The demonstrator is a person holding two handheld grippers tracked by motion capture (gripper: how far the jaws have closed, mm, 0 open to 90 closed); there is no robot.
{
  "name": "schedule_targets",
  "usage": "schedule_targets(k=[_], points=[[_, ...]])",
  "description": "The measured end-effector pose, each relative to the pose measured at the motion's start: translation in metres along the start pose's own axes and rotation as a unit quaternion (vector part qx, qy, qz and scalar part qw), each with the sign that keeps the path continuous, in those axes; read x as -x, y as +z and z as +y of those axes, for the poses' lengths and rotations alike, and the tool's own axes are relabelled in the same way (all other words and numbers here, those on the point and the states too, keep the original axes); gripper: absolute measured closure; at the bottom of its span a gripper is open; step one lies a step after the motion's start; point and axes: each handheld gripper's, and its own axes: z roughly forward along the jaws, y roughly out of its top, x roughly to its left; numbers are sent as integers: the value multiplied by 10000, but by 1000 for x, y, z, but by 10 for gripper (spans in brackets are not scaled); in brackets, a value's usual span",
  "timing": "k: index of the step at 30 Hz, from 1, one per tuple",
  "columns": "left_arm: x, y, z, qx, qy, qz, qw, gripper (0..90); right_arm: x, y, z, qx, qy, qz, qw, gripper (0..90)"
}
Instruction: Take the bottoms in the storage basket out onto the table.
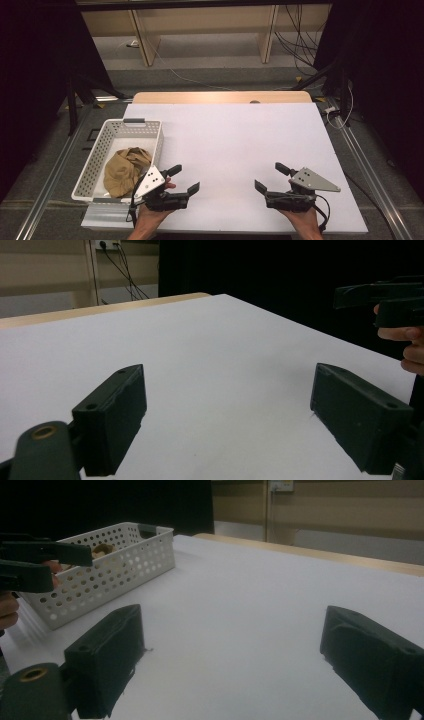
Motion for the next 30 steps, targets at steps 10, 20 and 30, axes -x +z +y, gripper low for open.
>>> schedule_targets(k=[10,20,30], points=[[-1,2,0,-4,-19,23,10000,147,1,-1,0,31,17,-22,10000,136],[-1,3,11,-6,-55,49,10000,136,3,-3,0,9,105,-58,9999,149],[-1,5,25,-322,-89,145,9993,135,1,-1,0,-63,51,-71,9999,151]])
